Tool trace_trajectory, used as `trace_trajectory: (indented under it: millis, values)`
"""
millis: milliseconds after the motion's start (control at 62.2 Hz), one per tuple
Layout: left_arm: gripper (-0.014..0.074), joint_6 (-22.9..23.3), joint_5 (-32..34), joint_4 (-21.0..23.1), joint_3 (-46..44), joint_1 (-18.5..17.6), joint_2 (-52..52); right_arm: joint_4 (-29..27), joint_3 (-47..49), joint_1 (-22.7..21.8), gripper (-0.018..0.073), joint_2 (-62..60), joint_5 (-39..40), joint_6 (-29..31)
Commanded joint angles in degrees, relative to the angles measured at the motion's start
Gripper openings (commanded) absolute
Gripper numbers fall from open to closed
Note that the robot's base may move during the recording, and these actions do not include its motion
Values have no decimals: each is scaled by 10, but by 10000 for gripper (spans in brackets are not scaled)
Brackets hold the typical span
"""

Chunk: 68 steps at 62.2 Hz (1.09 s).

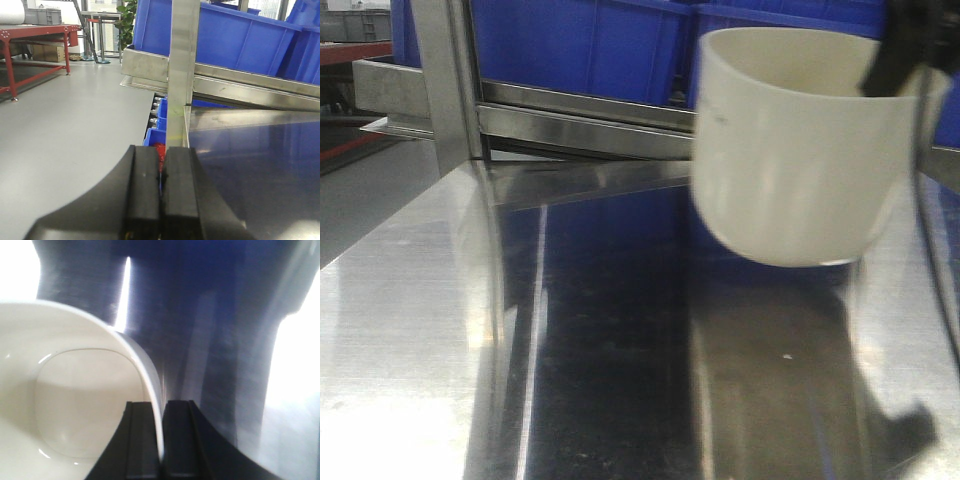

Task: Move white bin to right shelf second layer
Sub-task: 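Lift the white bin off the table with the right gripper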

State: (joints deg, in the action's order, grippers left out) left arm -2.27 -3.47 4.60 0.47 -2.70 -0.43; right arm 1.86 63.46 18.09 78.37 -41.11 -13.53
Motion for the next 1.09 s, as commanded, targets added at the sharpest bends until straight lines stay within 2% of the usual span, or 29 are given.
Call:
trace_trajectory:
  millis: [0,129,257,692,885,1078]
  values:
    - [85,3,48,3,16,-3,-9,-19,-39,-51,52,-71,60,14]
    - [85,3,48,3,16,-3,-9,-32,-112,-113,52,-130,87,62]
    - [85,3,48,3,16,-3,-9,-31,-163,-144,52,-185,108,116]
    - [85,3,48,3,16,-3,-9,-30,-277,-138,52,-378,119,114]
    - [85,3,48,3,16,-3,-9,-30,-292,-138,52,-460,117,114]
    - [85,3,48,3,16,-3,-9,-30,-293,-138,52,-483,117,114]
